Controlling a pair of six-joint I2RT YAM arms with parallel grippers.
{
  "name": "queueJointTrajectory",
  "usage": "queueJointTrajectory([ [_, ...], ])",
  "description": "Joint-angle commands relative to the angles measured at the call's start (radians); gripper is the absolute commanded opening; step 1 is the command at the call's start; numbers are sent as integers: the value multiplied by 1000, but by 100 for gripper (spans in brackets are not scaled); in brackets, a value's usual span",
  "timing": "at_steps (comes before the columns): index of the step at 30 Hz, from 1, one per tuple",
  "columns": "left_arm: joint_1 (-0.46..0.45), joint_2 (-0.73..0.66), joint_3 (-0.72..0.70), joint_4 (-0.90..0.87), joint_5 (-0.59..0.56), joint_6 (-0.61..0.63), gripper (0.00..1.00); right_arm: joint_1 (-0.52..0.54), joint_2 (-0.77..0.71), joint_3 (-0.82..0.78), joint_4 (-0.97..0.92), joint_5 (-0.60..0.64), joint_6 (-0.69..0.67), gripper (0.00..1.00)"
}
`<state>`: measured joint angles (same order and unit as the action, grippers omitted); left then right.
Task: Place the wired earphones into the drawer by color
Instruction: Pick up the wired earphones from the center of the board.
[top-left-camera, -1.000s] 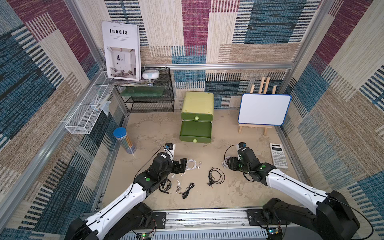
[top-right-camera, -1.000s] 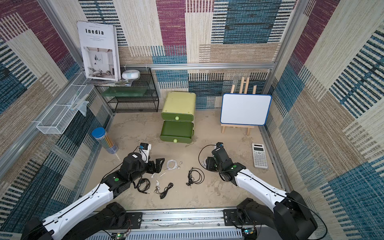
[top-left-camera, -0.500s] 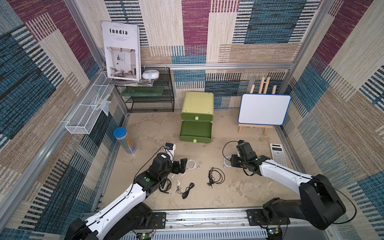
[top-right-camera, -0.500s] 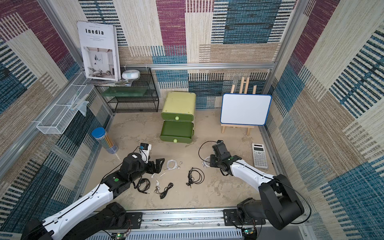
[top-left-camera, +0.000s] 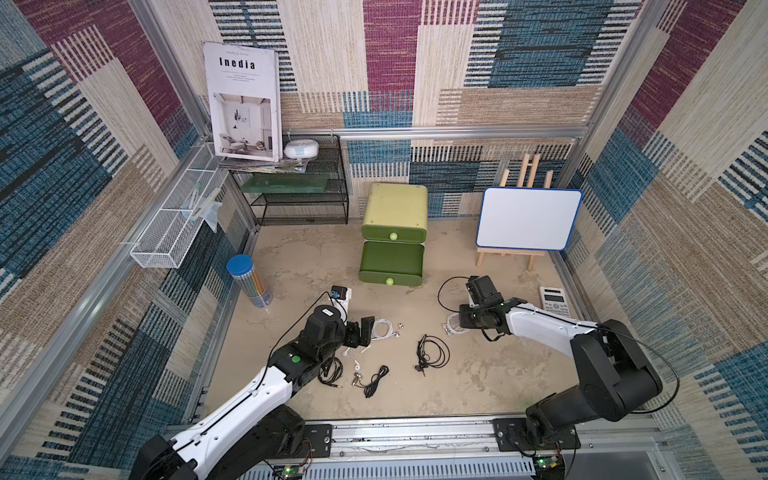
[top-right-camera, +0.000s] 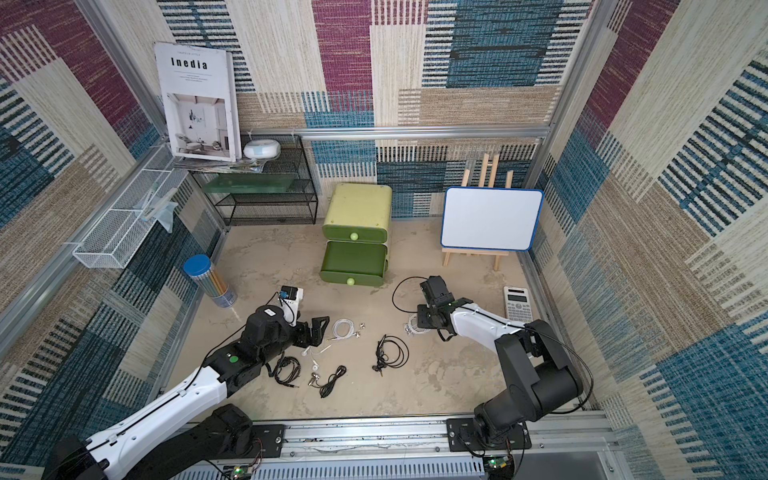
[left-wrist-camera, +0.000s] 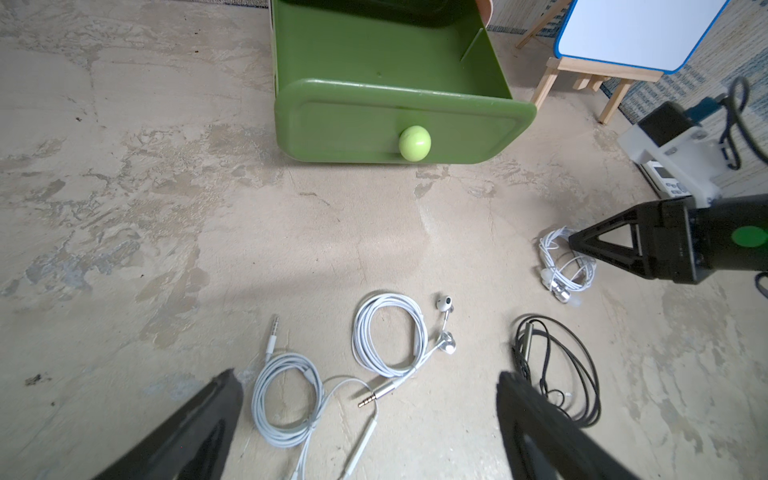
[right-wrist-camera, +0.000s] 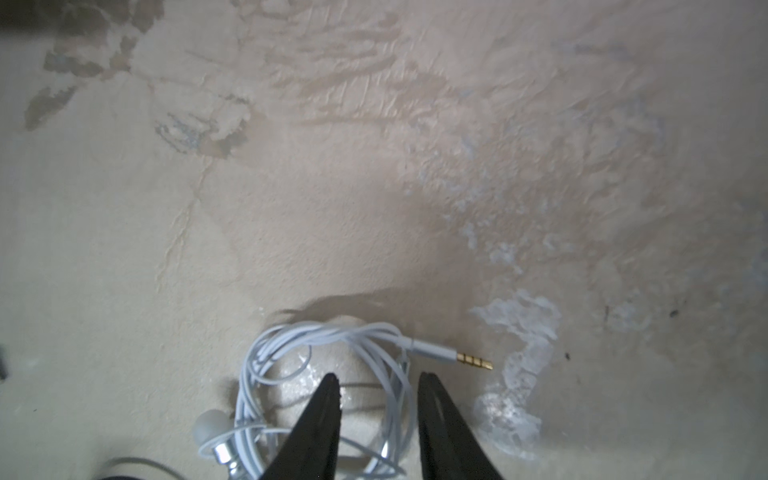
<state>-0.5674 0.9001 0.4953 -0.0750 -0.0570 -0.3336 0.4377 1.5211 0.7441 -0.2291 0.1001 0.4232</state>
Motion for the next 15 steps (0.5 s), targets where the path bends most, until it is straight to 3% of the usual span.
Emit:
queueJointTrajectory([
  [1, 0, -1, 0, 23, -9, 9, 99, 0, 15, 5, -26, 9, -17, 36],
  [7, 0, -1, 0, 22, -9, 8, 99, 0, 39, 10, -43, 35, -24, 34],
  [15, 0, -4, 0, 23, -15, 10, 99, 1, 65, 18, -62, 47, -31, 17],
])
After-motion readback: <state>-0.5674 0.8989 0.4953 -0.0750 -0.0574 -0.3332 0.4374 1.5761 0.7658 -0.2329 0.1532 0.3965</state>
